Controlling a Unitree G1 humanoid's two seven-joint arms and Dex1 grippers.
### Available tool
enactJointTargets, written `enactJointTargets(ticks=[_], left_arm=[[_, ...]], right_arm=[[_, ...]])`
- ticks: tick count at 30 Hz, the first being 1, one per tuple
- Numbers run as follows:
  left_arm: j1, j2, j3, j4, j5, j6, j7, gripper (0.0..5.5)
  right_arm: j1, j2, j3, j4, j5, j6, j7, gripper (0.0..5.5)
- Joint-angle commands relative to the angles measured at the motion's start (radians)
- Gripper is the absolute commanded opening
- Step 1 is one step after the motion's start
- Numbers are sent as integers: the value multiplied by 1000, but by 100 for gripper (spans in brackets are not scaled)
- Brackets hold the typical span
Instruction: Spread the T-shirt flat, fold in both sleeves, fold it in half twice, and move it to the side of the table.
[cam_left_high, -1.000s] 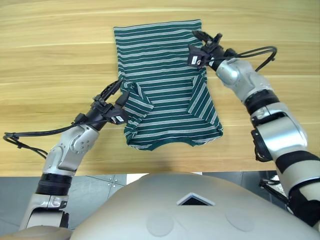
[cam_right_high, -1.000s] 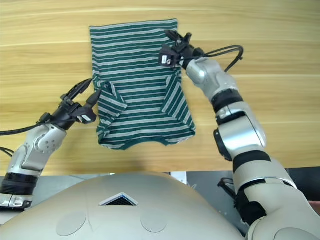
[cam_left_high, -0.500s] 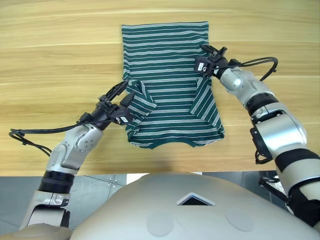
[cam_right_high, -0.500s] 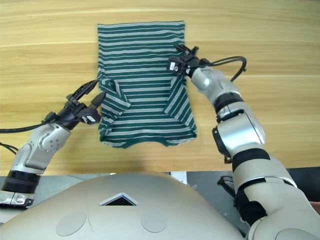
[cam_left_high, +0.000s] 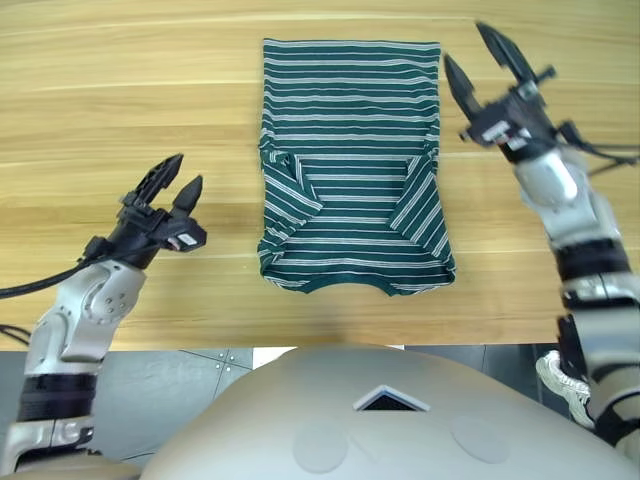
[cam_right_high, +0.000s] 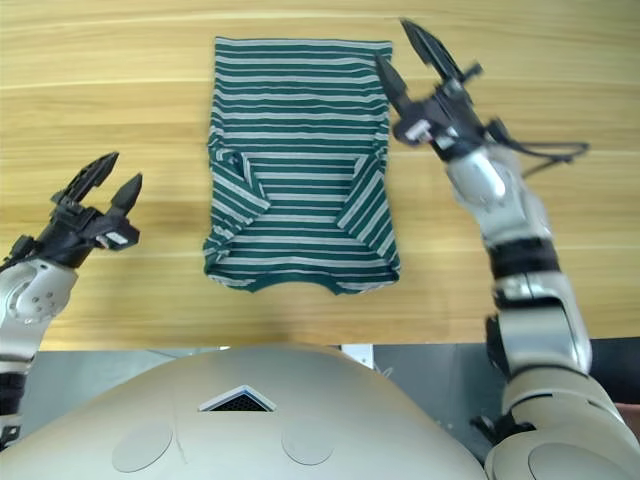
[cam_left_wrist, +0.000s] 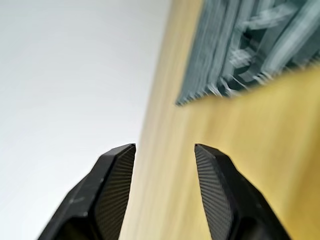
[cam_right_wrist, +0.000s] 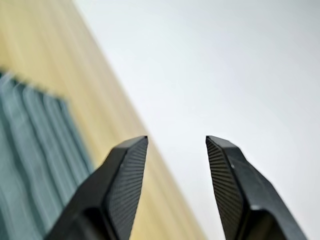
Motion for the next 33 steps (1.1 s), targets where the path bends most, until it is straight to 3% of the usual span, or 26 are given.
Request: enactJointTargets(ticks=[1, 6, 12, 33], left_arm=[[122, 144, -80, -60, -111, -42, -260, 222], [131, 162, -206, -79, -169, -24, -433, 222], [70, 153, -305, -5, -157, -26, -498, 222], [-29, 131, -424, 63, -163, -87, -479, 222]], right_arm=[[544, -267, -94, -245, 5, 24, 195, 214], [779, -332, -142, -347, 17, 90, 305, 214], [877, -335, -169, -421, 35, 128, 393, 214], [696, -260, -89, -356, -49, 91, 409, 214]])
